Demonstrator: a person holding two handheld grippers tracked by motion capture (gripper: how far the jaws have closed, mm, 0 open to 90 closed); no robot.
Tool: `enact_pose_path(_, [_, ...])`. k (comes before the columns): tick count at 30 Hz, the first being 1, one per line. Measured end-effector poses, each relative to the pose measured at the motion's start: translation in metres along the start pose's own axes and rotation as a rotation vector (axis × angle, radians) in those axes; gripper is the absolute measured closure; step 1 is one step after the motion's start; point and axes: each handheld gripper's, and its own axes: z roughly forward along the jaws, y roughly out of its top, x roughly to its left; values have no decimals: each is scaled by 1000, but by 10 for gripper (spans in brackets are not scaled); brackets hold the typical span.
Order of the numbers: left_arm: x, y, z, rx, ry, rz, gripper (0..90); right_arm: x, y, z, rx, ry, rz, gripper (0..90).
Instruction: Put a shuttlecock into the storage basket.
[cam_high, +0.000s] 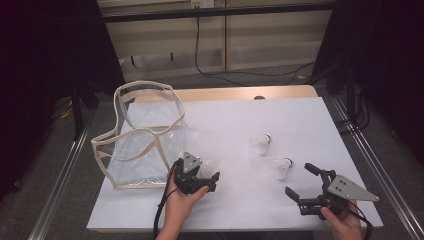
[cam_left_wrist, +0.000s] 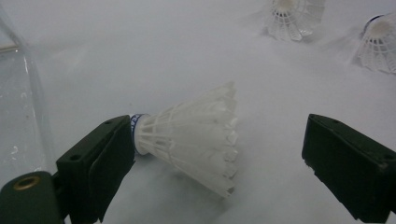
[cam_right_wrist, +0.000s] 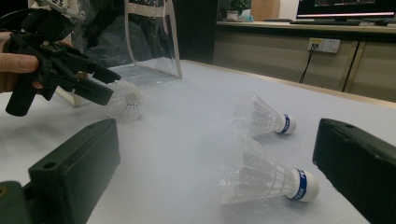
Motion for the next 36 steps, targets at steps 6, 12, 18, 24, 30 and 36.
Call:
enact_pose_path(6, [1,1,4,15,18,-4,94,1,1,0,-1,4,-3,4])
enact_pose_path(12, [1,2,8,29,43,-16,95,1,0,0,0,4,-2,4])
enact_pose_path(18, [2,3,11,45,55,-33,96,1,0,0,-3,5,-1,4])
enact_pose_path(24, [3,3,15,53,78,-47,97,1,0,0,0,5,-3,4])
enact_pose_path(30, [3,4,17,56,88,-46,128,1,0,0,-2,6,-2,4])
enact_pose_path(36, [4,3,17,68,102,-43,164,1,0,0,-2,5,-4,4])
